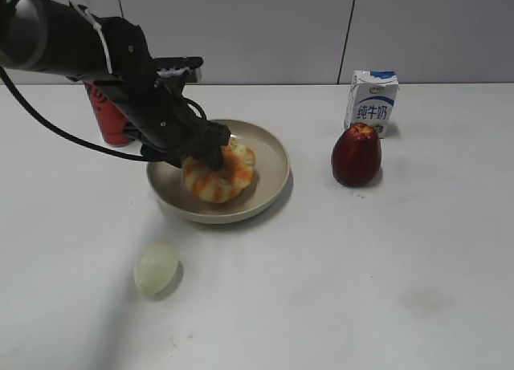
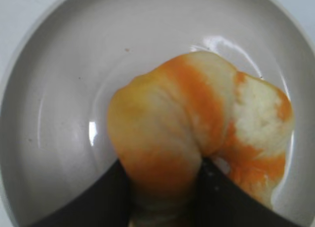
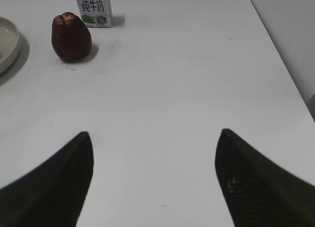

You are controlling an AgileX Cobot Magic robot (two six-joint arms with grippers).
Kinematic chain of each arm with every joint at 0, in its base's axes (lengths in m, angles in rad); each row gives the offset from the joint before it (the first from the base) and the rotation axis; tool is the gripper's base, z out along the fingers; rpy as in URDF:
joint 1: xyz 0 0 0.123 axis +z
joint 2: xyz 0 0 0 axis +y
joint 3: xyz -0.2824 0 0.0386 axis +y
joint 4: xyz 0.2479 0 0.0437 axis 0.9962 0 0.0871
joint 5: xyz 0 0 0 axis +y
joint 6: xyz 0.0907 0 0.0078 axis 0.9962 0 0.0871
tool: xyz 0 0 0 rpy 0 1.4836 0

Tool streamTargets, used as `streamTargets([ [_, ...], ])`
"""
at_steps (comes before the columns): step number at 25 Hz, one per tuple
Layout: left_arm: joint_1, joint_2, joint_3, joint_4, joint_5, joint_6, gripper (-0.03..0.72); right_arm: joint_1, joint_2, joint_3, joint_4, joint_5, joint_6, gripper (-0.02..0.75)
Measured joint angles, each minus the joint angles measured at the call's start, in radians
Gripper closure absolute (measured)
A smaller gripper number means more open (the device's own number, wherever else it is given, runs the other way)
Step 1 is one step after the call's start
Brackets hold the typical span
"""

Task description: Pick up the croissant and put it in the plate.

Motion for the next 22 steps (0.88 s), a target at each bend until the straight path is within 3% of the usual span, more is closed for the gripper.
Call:
streamTargets([
  [6,0.0,-0.074,-0.088,0.058,0.14,0.0,0.064,0.0,0.0,0.0,0.0,0.0,0.0,0.154],
  [12,0.021,-0.31,-0.142,0.166,0.312,-0.004,0.067,0.0,0.0,0.0,0.0,0.0,0.0,0.154],
  [16,0.097,-0.482,-0.144,0.246,0.408,-0.041,0.073,0.0,0.0,0.0,0.0,0.0,0.0,0.154],
  [22,0.293,-0.698,-0.065,0.29,0.554,-0.05,0.092,0.0,0.0,0.0,0.0,0.0,0.0,0.153],
])
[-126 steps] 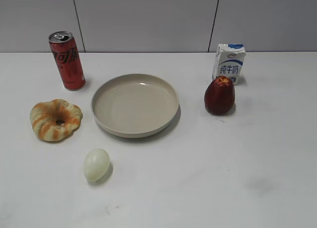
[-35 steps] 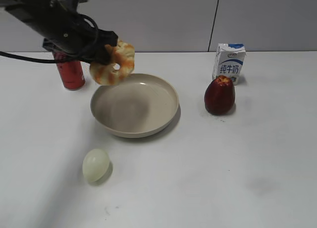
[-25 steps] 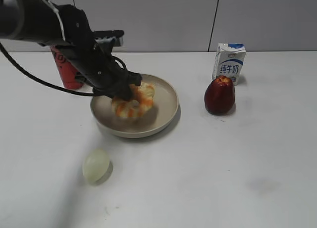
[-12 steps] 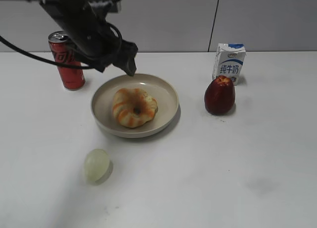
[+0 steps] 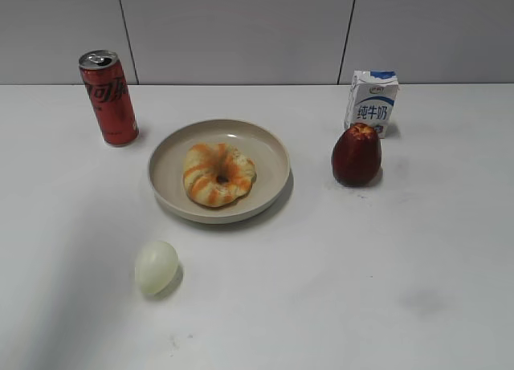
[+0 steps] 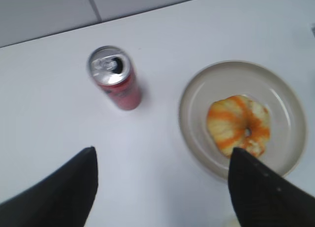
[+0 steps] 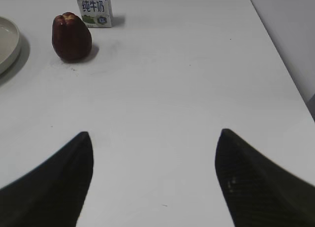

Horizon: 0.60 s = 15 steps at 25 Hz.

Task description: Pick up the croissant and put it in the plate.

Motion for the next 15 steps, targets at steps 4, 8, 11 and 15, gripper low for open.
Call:
streamTargets([
  [4,0.114,-0.188,0.201,0.002,-0.01,-0.009,0.096,0.0,0.0,0.0,0.0,0.0,0.0,0.153],
  [8,0.149,-0.41,0.45,0.001,-0.045,-0.011,0.096,0.0,0.0,0.0,0.0,0.0,0.0,0.154],
  [11,0.15,-0.586,0.617,-0.003,-0.09,-0.011,0.096,0.0,0.0,0.0,0.0,0.0,0.0,0.154],
  [15,0.15,-0.816,0.775,-0.004,-0.108,-0.011,0.092,0.0,0.0,0.0,0.0,0.0,0.0,0.154],
])
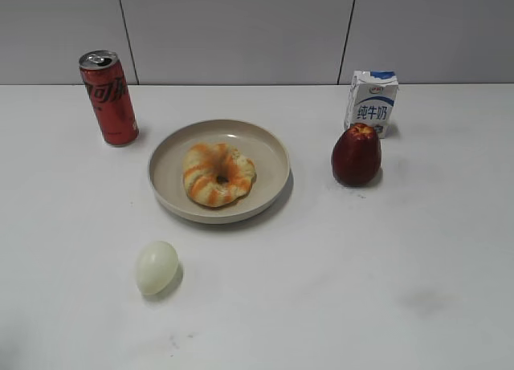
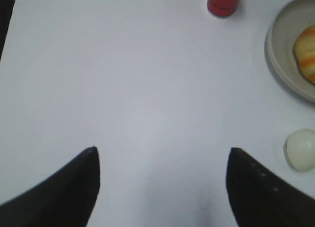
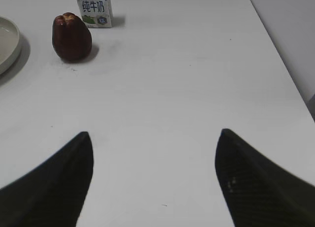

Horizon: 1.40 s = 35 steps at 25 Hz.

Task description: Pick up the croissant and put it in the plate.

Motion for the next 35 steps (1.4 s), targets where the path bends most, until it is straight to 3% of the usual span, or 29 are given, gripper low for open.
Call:
streamTargets([
  [7,0.0,-0.286,0.119,0.001,0.062,-0.002,0.071,0.0,0.0,0.0,0.0,0.0,0.0,0.154],
  [15,0.0,-0.351,0.212,0.002,0.013,-0.002,0.081,0.0,0.0,0.0,0.0,0.0,0.0,0.154],
  [35,0.005,-0.449,0.214,0.006,-0.004,-0.002,0.118,0.0,0.0,0.0,0.0,0.0,0.0,0.154],
])
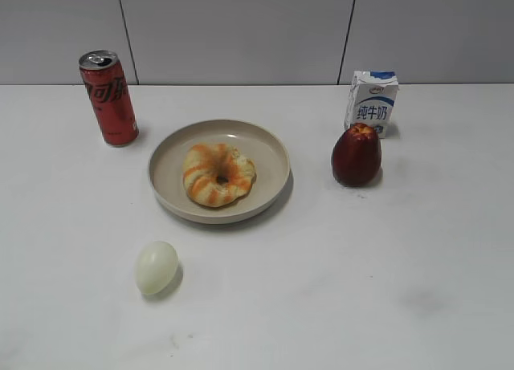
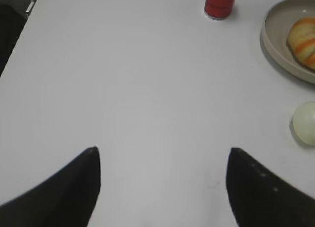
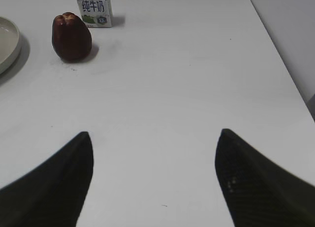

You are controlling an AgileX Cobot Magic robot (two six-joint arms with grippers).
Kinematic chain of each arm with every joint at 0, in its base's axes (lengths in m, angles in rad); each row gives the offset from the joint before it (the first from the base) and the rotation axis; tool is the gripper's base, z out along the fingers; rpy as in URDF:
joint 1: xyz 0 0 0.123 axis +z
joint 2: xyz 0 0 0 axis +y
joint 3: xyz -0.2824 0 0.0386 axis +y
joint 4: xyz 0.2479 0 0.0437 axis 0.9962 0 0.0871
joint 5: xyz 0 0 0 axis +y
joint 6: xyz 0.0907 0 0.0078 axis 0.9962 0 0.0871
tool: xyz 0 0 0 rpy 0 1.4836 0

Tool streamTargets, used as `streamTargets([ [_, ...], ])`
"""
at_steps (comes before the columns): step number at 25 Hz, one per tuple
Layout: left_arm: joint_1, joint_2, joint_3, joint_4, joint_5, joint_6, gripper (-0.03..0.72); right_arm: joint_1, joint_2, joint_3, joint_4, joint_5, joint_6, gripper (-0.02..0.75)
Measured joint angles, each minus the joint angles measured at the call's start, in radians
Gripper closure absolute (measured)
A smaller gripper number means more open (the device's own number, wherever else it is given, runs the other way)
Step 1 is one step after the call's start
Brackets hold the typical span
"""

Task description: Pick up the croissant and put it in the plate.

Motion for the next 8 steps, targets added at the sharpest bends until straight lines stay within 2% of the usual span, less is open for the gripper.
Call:
streamTargets([
  [8,0.0,-0.112,0.0,0.0,-0.001,0.0,0.178,0.0,0.0,0.0,0.0,0.0,0.0,0.154],
])
